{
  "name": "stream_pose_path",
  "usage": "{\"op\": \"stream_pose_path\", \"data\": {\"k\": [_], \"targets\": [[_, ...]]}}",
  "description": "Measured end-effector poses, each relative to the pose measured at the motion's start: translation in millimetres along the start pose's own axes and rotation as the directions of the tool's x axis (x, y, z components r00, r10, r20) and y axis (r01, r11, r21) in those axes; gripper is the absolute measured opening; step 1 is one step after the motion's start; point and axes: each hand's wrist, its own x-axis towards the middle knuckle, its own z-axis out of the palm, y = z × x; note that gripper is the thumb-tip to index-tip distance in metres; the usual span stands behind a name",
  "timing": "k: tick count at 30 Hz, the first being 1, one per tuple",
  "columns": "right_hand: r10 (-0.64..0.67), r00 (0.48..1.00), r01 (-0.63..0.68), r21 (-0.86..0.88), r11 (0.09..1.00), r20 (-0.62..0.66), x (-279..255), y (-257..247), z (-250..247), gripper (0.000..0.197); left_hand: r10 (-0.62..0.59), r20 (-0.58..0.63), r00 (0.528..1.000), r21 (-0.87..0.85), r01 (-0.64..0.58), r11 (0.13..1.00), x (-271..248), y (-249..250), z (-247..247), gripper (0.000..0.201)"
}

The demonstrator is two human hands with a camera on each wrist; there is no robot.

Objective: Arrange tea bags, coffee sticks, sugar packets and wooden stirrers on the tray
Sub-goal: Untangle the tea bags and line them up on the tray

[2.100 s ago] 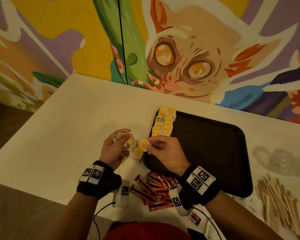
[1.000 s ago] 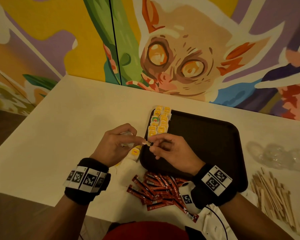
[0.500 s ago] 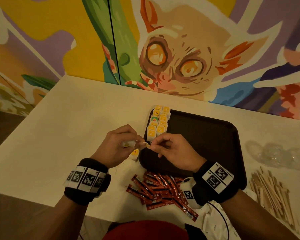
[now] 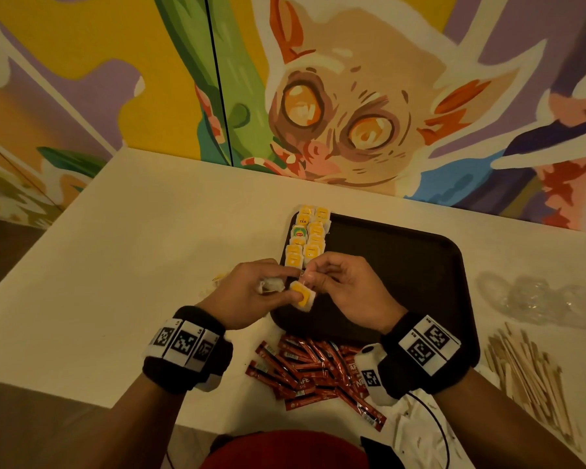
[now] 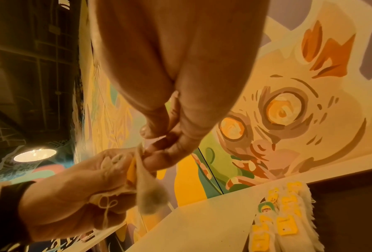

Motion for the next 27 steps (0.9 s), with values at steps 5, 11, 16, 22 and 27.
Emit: {"op": "stream_pose_path", "data": {"k": [5, 11, 16, 22, 27], "targets": [[-0.006, 0.999, 0.006, -0.012, 1.0, -0.035, -1.5, -0.5, -4.0, 0.01, 0.001, -0.037, 0.999, -0.053, -0.003, 0.999, 5.0, 1.7, 2.4, 0.01], [-0.052, 0.99, 0.053, 0.005, 0.999, -0.135, -5.5, -4.5, -8.3, 0.013, 0.036, -0.019, 0.999, 0.034, -0.035, 0.999, 10.5, -0.2, 4.7, 0.014], [-0.123, 0.967, 0.118, -0.037, 0.992, -0.222, -8.2, -6.3, -6.0, 0.015, 0.035, -0.027, 0.999, 0.083, -0.032, 0.996, 12.3, -0.1, 8.1, 0.017], [-0.117, 0.975, 0.115, -0.025, 0.993, -0.189, -11.5, -8.9, -3.4, 0.019, 0.015, -0.05, 0.999, 0.124, -0.009, 0.992, 15.4, -1.5, 8.5, 0.012], [0.05, 0.991, -0.064, -0.11, 0.992, -0.123, -9.3, -8.3, -12.2, 0.031, 0.056, -0.097, 0.994, 0.147, -0.041, 0.988, 15.1, 1.2, 8.2, 0.013]]}}
